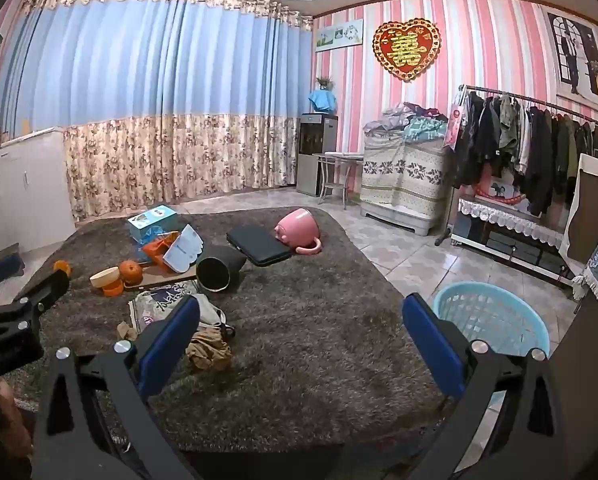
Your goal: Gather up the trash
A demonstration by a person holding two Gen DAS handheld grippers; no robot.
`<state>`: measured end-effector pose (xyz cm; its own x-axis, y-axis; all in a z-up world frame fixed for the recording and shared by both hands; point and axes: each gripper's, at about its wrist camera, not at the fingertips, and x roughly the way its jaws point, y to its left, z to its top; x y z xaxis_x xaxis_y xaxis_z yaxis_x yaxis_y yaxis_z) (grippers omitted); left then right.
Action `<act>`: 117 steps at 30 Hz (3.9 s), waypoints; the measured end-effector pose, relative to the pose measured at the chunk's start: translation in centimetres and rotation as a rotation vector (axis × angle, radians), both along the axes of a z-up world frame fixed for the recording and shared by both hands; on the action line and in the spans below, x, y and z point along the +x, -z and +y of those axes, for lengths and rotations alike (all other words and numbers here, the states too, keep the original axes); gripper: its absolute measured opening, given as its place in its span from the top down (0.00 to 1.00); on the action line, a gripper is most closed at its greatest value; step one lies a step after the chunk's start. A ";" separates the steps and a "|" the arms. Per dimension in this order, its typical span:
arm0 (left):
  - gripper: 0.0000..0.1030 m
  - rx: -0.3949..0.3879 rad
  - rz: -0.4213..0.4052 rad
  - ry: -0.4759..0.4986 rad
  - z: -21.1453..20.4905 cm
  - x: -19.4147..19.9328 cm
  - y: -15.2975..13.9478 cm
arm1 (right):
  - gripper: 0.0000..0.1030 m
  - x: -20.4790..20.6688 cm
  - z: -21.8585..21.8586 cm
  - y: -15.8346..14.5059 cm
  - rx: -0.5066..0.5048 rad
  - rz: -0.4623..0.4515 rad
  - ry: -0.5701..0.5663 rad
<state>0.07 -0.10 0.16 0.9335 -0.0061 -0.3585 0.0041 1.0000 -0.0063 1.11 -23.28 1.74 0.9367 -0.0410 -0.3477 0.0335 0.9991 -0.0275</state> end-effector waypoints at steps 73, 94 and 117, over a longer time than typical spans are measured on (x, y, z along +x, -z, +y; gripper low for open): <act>0.05 -0.002 -0.004 -0.003 0.2 -0.1 0.1 | 0.04 0.2 0.3 -0.1 0.008 -0.008 0.007; 0.05 -0.005 -0.005 -0.004 0.2 -0.1 0.2 | 0.04 0.2 0.3 0.0 0.008 -0.008 0.006; 0.05 -0.002 0.013 -0.008 2.4 0.6 -0.3 | 0.04 0.5 0.0 0.7 0.015 0.010 0.016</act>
